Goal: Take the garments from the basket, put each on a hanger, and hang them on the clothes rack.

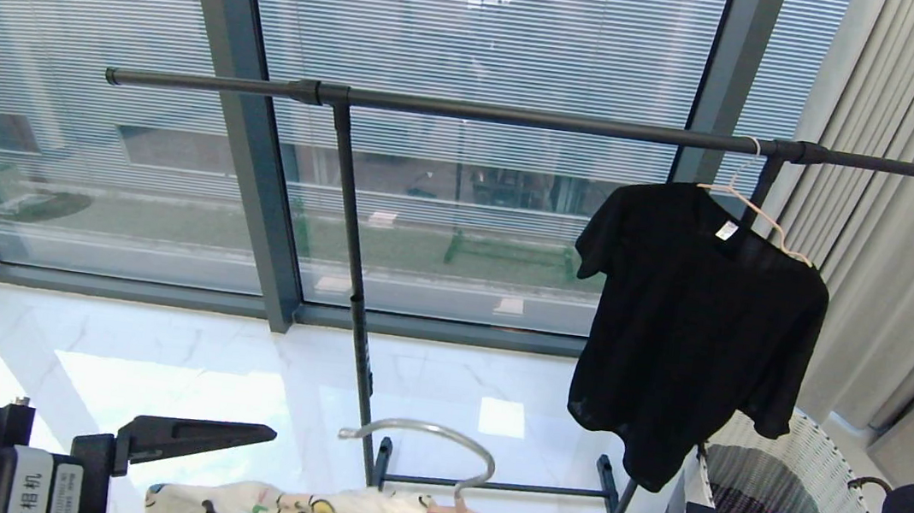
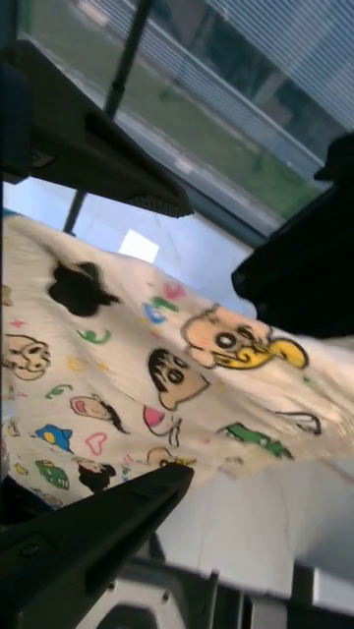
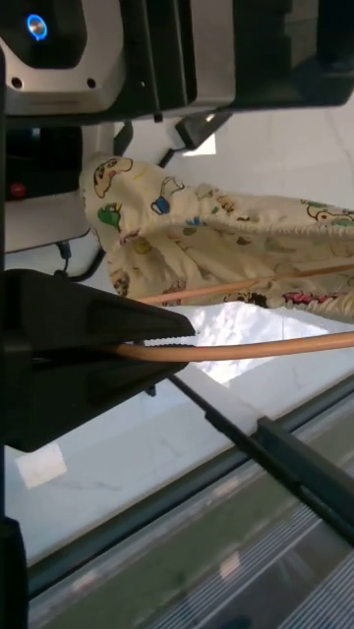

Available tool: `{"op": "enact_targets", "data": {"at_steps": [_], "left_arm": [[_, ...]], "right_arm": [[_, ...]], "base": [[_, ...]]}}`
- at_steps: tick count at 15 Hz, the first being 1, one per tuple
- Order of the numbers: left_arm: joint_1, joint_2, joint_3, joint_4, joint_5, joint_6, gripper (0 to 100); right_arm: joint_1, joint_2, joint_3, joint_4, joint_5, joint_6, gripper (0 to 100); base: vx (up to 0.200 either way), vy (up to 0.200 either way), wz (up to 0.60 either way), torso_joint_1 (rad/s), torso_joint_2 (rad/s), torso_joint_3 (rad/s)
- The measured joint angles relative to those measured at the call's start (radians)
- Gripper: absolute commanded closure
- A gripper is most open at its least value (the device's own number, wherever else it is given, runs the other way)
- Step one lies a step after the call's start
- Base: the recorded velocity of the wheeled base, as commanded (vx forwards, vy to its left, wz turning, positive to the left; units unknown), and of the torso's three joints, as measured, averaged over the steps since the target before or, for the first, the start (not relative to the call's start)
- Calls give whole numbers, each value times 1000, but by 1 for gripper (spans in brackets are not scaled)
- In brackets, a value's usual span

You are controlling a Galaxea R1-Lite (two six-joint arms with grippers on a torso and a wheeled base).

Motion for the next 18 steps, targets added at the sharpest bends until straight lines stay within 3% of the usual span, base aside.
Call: {"op": "enact_targets", "data": {"at_steps": [7,8,18], "left_arm": [[-30,81,17,2,0,35,0],[-32,88,18,2,1,36,100],[-34,105,0,-1,1,28,100]], "right_arm": [[83,15,-7,2,-5,-38,100],[85,15,-10,1,-7,-40,100],[122,15,-14,-2,-56,-43,100]], "base": [[0,0,0,0,0,0],[0,0,0,0,0,0],[0,0,0,0,0,0]]}}
